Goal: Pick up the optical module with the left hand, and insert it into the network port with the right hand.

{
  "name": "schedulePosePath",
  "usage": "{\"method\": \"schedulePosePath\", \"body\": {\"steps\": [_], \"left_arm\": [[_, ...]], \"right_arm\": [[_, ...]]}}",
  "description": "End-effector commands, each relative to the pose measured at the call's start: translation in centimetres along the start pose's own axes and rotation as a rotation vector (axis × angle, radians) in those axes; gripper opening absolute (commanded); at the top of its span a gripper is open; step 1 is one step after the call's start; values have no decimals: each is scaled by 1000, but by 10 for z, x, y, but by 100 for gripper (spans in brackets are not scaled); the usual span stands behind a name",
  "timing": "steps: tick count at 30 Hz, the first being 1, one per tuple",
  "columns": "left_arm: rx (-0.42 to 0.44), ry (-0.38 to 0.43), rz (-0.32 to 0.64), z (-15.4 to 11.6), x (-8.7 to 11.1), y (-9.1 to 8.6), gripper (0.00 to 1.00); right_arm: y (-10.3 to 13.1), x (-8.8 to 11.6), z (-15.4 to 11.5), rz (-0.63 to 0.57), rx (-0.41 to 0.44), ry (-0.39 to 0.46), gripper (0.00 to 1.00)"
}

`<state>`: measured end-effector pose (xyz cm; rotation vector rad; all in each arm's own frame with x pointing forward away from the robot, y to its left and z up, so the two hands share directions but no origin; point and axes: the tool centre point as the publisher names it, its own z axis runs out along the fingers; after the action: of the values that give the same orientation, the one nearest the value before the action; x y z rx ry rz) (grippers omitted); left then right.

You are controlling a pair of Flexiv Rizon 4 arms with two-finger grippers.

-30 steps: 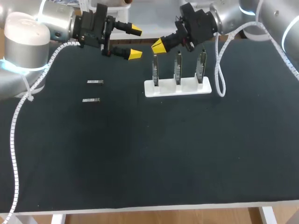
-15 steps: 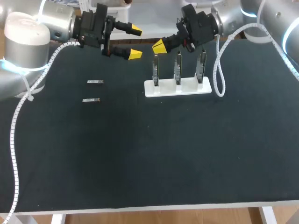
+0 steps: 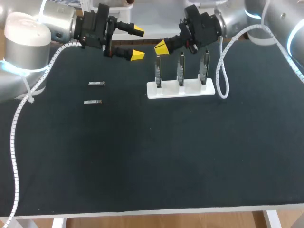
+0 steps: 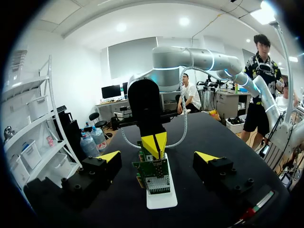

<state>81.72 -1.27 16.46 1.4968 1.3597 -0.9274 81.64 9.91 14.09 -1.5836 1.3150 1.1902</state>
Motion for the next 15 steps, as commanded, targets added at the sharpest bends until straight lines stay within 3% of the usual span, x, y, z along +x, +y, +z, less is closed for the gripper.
{"method": "schedulePosePath", "body": {"steps": [1, 15], "left_arm": [[-4, -1, 3, 0, 0, -1, 100], [-4, -1, 3, 0, 0, -1, 100]], "right_arm": [[-11, 7, -4, -23, -64, -9, 0], [-2, -25, -16, -115, -48, -25, 0]]}}
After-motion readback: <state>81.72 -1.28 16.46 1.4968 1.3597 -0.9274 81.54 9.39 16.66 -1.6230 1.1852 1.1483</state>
